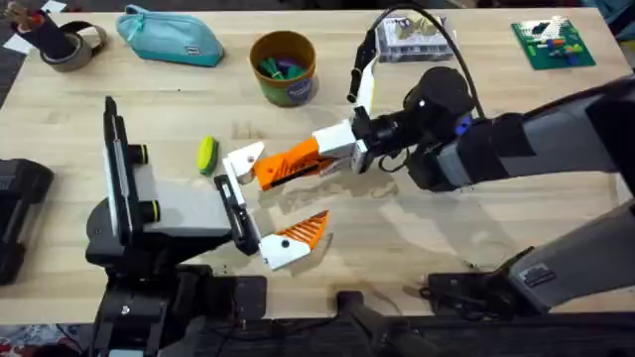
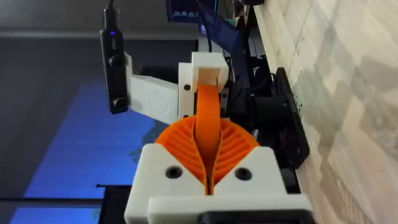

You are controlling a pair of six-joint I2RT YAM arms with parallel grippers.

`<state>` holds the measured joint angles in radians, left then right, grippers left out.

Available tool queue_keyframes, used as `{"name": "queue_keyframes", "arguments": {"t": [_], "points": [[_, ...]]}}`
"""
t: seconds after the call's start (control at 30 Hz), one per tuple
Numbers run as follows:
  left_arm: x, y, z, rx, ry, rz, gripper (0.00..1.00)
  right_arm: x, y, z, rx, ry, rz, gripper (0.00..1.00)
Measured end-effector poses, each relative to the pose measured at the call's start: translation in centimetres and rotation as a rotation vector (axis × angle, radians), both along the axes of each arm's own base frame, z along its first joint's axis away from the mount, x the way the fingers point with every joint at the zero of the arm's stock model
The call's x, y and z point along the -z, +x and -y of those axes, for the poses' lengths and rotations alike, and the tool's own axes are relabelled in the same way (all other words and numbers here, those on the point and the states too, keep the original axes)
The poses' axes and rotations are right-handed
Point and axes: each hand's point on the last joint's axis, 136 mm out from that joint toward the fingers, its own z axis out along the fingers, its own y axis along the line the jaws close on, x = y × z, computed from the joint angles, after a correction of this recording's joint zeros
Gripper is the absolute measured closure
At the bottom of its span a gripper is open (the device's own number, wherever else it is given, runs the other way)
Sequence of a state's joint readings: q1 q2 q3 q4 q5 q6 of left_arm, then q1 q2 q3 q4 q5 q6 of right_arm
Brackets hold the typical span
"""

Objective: Pick up the gripper from the table and insert it into the empty holder that is missing its gripper. Then pick up a screw, insert it into the mounting hole, and use the screwdriver to tighten it. Finally, clean up the table by picking up the vegetable and placing it into the bucket.

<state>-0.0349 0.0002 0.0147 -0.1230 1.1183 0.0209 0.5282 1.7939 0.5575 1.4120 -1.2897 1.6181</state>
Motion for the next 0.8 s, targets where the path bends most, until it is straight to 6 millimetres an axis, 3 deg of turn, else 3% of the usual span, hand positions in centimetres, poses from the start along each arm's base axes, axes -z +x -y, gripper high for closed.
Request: {"name": "queue_keyframes", "arguments": {"t": [0.8], "points": [[0.0, 0.0, 0.0, -0.001, -0.001, -0.002, 0.014, 0.0, 0.8, -1.5, 0.083, 0.015, 0.047, 0.98]]}}
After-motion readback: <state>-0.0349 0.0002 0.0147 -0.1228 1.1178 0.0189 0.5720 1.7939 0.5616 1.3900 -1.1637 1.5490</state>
